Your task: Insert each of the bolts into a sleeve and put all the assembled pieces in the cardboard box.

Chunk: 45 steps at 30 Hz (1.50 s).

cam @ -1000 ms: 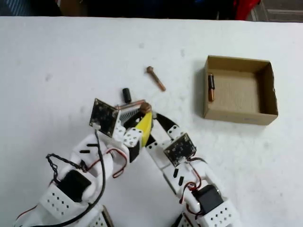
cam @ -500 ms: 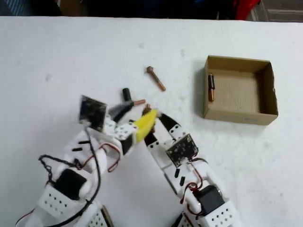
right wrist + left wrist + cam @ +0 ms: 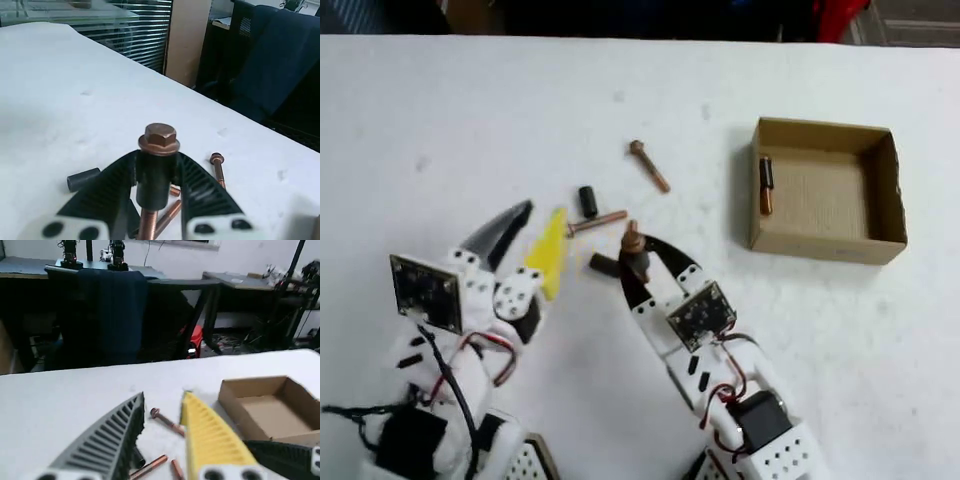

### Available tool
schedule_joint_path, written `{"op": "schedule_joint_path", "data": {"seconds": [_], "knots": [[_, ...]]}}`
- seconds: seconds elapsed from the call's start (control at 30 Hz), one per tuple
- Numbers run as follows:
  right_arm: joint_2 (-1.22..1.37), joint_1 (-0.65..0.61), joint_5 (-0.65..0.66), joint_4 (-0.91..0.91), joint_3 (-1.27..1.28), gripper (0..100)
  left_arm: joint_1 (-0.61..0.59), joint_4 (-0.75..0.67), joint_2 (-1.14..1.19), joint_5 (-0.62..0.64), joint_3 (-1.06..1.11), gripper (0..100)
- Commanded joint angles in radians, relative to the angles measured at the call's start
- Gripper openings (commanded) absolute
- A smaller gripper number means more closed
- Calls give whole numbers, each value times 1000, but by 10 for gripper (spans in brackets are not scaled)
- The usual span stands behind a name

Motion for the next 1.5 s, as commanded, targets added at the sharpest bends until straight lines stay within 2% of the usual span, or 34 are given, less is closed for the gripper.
{"op": "schedule_joint_path", "data": {"seconds": [0.0, 0.13, 0.43, 0.57, 0.67, 0.83, 0.93, 1.1, 1.37, 1.47], "knots": [[-13, 58, 11, -10, -9, 17, -97, 89, -4, -109, -89, 34], [-13, 111, 5, -7, -8, 17, -202, 143, -5, -118, -87, 38], [-12, 131, 12, -5, 0, 17, -318, 348, -5, -120, -83, 21], [-12, 206, 12, 4, -11, 17, -360, 427, -5, -121, -83, 21], [-12, 252, 12, 87, -66, 17, -389, 474, -5, -121, -81, 21], [-12, 280, 12, 269, -189, 17, -390, 470, -5, -143, -57, 21], [-12, 325, 12, 331, -249, 17, -394, 434, -5, -226, 29, 20], [-12, 367, 14, 401, -304, 17, -398, 362, -5, -238, 187, 20], [-12, 364, 14, 415, -304, 17, -390, 419, -153, -245, 86, 20], [-12, 364, 14, 415, -302, 17, -392, 431, -159, -296, 78, 20]]}}
